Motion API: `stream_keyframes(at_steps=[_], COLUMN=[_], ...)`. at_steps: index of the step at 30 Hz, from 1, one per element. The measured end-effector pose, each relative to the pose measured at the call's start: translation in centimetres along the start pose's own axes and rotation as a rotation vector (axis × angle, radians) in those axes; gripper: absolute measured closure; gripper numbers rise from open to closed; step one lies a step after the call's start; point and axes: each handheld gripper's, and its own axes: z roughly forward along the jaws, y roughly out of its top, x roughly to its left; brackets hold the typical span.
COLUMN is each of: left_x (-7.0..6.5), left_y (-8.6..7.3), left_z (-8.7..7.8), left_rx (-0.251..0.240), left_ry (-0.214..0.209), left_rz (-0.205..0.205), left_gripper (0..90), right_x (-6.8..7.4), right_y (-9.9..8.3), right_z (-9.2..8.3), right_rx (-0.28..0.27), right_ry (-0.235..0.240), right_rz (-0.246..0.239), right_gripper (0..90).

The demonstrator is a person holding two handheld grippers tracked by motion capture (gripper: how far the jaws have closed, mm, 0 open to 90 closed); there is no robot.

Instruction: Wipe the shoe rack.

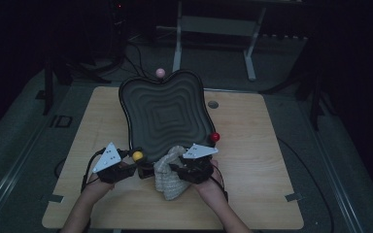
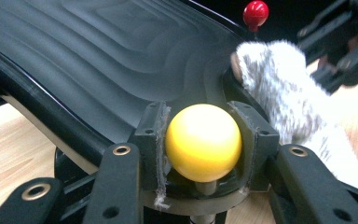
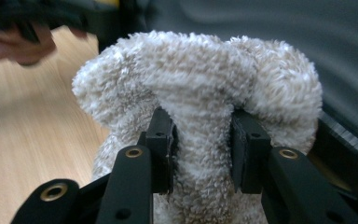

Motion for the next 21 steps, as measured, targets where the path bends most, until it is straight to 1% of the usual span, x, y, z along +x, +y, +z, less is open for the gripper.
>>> stream_keyframes(at_steps=[2,4,8,11,12,13,15,17,19,21], left_x=[0.0,0.0,0.0,-0.1,-0.1,-0.1,0.0,-0.1,-0.1,-0.1], left_y=[0.0,0.0,0.0,0.0,0.0,0.0,0.0,0.0,0.0,0.0], left_z=[0.0,0.0,0.0,0.0,0.0,0.0,0.0,0.0,0.0,0.0], left_rx=[0.001,-0.001,0.001,0.003,0.004,0.005,0.001,0.004,0.003,0.001], left_ry=[-0.001,-0.001,0.002,0.003,0.003,0.002,0.002,0.002,0.004,0.004], left_rz=[0.0,0.0,-0.001,0.0,0.001,0.001,0.001,0.002,0.0,-0.001], left_gripper=[58.8,58.8,58.8,58.8,58.8,58.8,58.8,58.8,58.8,58.8], right_x=[0.1,0.4,1.1,1.2,1.2,1.2,1.4,1.6,2.1,2.5], right_y=[0.5,0.7,-0.1,-0.4,-0.2,0.1,0.7,1.0,0.8,0.0], right_z=[-0.5,-0.4,0.7,0.8,0.6,0.3,-0.2,-0.3,0.2,0.8], right_rx=[-0.022,-0.036,-0.014,-0.004,0.004,-0.004,-0.029,-0.052,-0.04,-0.032], right_ry=[-0.001,0.001,-0.007,0.002,0.006,0.007,0.012,0.017,0.015,0.018], right_rz=[-0.003,-0.004,-0.02,-0.016,-0.018,-0.026,-0.027,-0.024,-0.043,-0.045], right_gripper=[64.8,64.8,64.9,64.9,64.9,64.9,64.9,65.0,65.1,65.5])
